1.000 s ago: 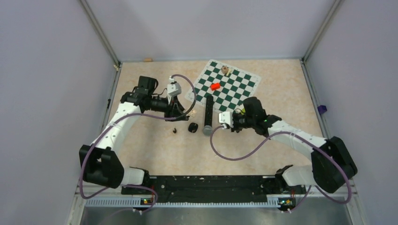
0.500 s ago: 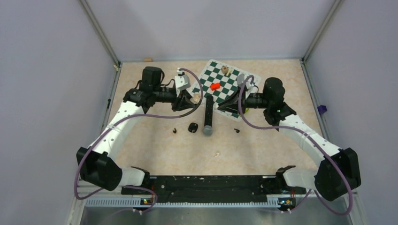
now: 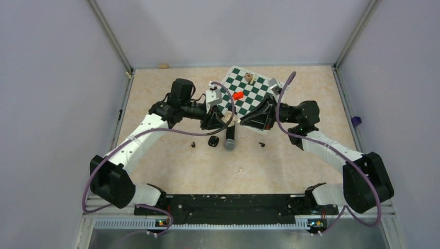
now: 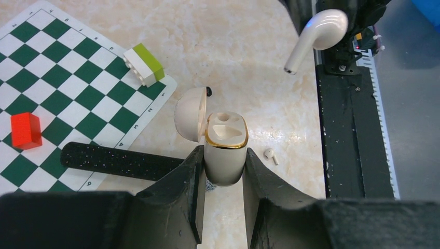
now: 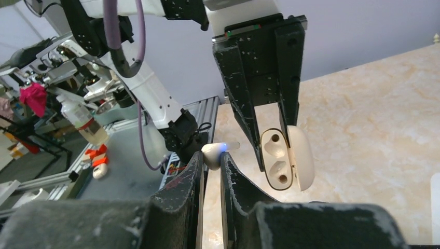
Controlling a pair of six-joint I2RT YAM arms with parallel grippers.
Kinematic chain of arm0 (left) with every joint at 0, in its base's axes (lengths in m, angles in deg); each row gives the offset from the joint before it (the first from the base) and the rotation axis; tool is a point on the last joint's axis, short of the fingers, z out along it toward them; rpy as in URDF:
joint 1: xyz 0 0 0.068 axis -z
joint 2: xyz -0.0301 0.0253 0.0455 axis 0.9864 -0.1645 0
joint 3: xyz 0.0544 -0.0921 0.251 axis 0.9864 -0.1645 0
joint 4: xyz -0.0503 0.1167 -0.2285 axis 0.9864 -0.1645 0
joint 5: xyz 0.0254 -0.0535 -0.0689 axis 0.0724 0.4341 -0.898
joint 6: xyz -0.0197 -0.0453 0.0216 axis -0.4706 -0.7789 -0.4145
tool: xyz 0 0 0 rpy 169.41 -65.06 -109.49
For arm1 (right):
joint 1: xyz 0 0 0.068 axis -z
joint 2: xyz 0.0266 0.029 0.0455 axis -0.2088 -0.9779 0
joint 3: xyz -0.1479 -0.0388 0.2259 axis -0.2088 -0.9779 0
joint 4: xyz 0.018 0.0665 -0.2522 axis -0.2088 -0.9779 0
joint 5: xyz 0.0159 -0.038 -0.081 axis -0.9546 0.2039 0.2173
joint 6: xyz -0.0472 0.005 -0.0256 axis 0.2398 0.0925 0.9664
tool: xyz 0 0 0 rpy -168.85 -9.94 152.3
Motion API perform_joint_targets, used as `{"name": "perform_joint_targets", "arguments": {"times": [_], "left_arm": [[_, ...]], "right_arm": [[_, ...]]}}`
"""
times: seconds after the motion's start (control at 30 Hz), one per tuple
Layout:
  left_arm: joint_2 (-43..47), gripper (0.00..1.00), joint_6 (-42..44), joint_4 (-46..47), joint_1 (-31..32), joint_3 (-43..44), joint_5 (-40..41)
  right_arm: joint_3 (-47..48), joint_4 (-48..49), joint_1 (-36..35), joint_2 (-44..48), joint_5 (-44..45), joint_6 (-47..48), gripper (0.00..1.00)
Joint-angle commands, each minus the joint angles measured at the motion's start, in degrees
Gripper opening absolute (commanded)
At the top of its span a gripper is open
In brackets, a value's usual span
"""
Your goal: Insert the wireless bluetooth earbuds into the charging case
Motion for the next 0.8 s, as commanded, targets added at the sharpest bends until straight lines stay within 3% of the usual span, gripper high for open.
{"name": "perform_joint_targets", "arguments": {"times": [0.0, 0.77], "left_arm": [[0.9, 0.0, 0.0, 1.5, 0.6, -0.6, -4.4], [0.5, 0.0, 1.6, -0.1, 2.1, -1.4, -8.8]], "right_arm": [[-1.4, 1.7, 0.1, 1.6, 2.8, -0.4, 0.03], [-2.5, -5.4, -3.4, 1.6, 5.4, 6.4, 0.03]]}}
